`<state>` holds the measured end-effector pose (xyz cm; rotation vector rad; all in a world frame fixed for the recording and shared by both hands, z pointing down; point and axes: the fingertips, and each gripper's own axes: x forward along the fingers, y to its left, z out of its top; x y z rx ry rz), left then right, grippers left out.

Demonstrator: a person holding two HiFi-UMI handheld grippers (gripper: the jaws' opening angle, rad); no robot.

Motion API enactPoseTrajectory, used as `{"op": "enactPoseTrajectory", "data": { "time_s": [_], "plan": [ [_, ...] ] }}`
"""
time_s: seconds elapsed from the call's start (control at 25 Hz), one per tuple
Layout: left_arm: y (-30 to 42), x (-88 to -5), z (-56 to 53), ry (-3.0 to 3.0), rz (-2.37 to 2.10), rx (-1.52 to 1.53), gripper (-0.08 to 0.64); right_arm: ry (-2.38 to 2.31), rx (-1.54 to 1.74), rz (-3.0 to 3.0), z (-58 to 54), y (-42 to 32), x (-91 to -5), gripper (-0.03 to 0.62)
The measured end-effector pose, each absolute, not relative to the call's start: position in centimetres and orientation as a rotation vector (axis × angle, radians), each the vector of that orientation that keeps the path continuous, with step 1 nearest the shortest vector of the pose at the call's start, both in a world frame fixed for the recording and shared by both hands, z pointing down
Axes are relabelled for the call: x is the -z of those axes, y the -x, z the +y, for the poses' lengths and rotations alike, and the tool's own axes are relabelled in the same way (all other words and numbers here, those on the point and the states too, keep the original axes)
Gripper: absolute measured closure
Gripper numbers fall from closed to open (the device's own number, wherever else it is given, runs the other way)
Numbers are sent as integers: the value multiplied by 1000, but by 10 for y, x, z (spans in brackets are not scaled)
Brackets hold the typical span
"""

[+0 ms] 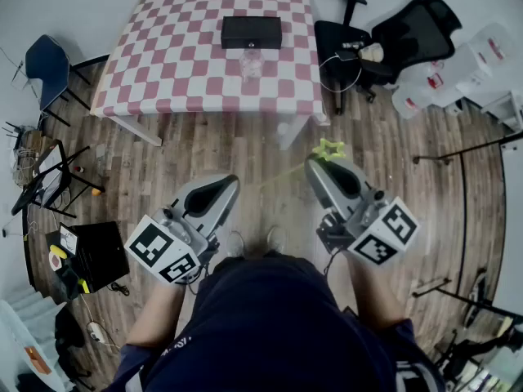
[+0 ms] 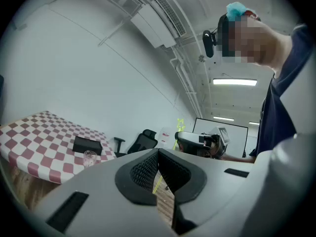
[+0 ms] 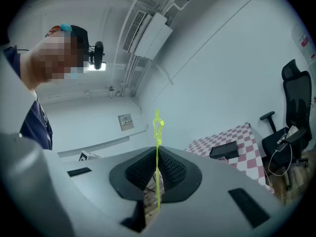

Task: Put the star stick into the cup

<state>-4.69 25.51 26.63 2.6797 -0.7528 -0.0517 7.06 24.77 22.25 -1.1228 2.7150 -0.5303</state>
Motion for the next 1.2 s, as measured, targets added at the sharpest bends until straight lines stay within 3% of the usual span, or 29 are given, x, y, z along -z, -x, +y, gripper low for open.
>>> {"op": "enactPoseTrajectory", "data": {
  "time_s": [0.6,1.2],
  "plan": [
    [33,-270,255,-2670,-763,32,531,1096,484,2732,249,-80,-223,566],
    [-30,-272,273,-2682,-808,-14,531,1082,433,2752,264,-153,-230,566]
  ]
}}
